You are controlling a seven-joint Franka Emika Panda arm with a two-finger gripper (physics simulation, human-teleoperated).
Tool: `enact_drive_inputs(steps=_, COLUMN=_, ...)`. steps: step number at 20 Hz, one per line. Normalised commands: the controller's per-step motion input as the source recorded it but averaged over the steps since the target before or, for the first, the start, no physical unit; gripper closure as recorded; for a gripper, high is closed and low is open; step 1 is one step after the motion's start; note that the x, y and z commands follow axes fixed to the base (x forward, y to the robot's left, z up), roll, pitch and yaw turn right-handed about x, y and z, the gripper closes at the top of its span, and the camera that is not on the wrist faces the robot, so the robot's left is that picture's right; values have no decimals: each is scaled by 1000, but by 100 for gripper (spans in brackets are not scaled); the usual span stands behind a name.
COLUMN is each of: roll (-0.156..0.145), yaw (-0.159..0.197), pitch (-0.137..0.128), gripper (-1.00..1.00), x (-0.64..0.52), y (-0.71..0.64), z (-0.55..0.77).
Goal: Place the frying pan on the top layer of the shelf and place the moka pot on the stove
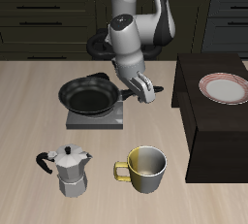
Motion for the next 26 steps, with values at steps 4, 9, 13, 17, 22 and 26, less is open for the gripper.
enact_drive_inputs(steps=4, roll=-30, yaw=49, pitch=-6, gripper=100, x=-13, y=-162, z=143)
enact_drive_inputs(steps=9, roll=-33, yaw=87, pitch=21, gripper=100, x=-32, y=-114, z=82)
enact_drive_inputs(steps=13, roll=18, yaw=112, pitch=13, gripper=100, x=25, y=-32, z=128)
enact_drive_inputs(steps=17, roll=10, yaw=140, pitch=41, gripper=100, x=136, y=-32, z=92)
enact_drive_inputs(steps=22, roll=-6, yaw=192, pitch=52, gripper=100, x=239, y=-184, z=236)
enact_drive_inputs(steps=26, roll=8, yaw=153, pitch=-27, gripper=100, x=83, y=-233, z=514)
